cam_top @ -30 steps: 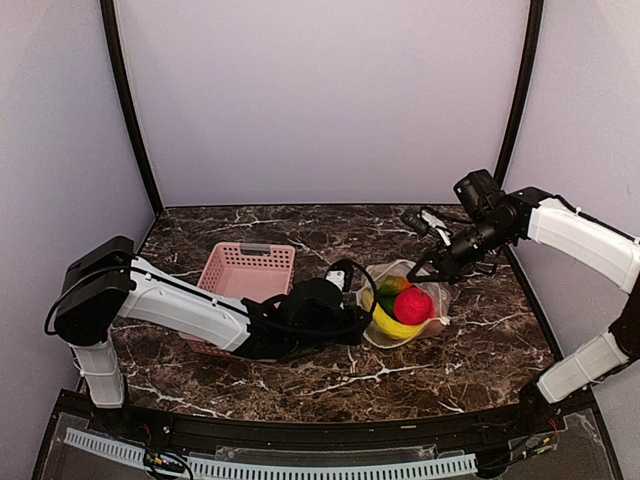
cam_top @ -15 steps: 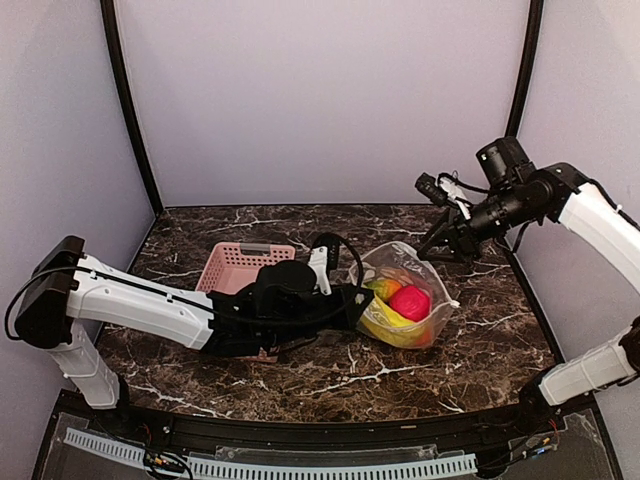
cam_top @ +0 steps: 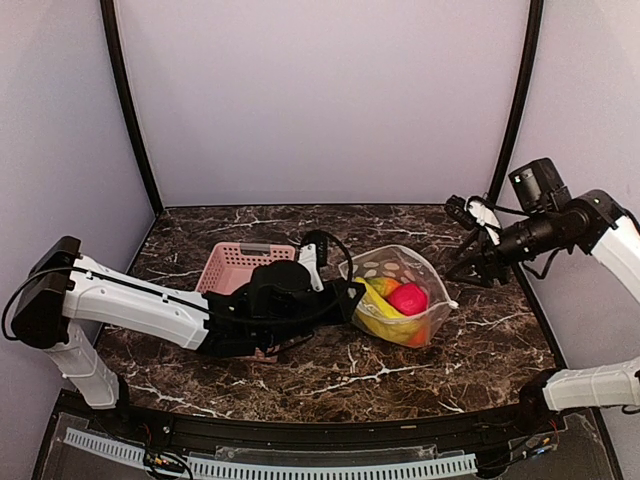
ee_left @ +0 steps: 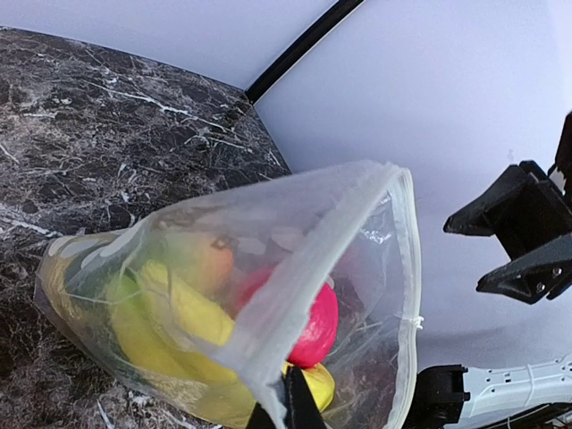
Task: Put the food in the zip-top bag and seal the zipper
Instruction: Pass from the right arm to the left, then pass from the left arm to the right
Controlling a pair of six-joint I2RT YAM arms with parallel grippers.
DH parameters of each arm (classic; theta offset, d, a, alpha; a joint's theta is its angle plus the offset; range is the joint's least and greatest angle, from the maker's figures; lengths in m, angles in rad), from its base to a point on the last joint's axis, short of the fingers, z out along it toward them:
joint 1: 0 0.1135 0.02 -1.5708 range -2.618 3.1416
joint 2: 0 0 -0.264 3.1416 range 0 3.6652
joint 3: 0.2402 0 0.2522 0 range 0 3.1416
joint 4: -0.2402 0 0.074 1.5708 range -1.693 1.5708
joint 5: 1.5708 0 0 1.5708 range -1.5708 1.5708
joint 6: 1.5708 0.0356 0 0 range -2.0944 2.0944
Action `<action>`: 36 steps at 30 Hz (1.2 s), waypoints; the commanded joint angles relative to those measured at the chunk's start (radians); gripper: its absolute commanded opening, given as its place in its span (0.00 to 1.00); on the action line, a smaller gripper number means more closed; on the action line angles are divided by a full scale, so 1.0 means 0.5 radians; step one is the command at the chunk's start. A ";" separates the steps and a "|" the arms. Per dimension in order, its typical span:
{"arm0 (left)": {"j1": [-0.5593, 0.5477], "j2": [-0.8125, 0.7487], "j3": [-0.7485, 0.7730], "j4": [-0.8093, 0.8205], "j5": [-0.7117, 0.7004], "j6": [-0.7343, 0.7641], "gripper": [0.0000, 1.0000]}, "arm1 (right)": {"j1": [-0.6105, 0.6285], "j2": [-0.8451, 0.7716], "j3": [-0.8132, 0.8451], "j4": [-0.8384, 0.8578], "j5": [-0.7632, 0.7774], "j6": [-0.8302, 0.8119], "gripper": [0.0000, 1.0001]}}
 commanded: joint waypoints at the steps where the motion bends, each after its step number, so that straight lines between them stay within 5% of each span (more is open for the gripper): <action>1: 0.003 -0.146 -0.019 0.105 -0.078 -0.003 0.01 | -0.013 -0.201 -0.187 -0.038 0.040 -0.110 0.47; 22: 0.003 -0.206 -0.098 0.150 -0.132 -0.022 0.01 | 0.016 -0.171 -0.495 0.174 -0.058 -0.377 0.48; 36: 0.003 -0.207 -0.101 0.144 -0.157 -0.046 0.01 | 0.060 -0.084 -0.530 0.365 -0.127 -0.384 0.31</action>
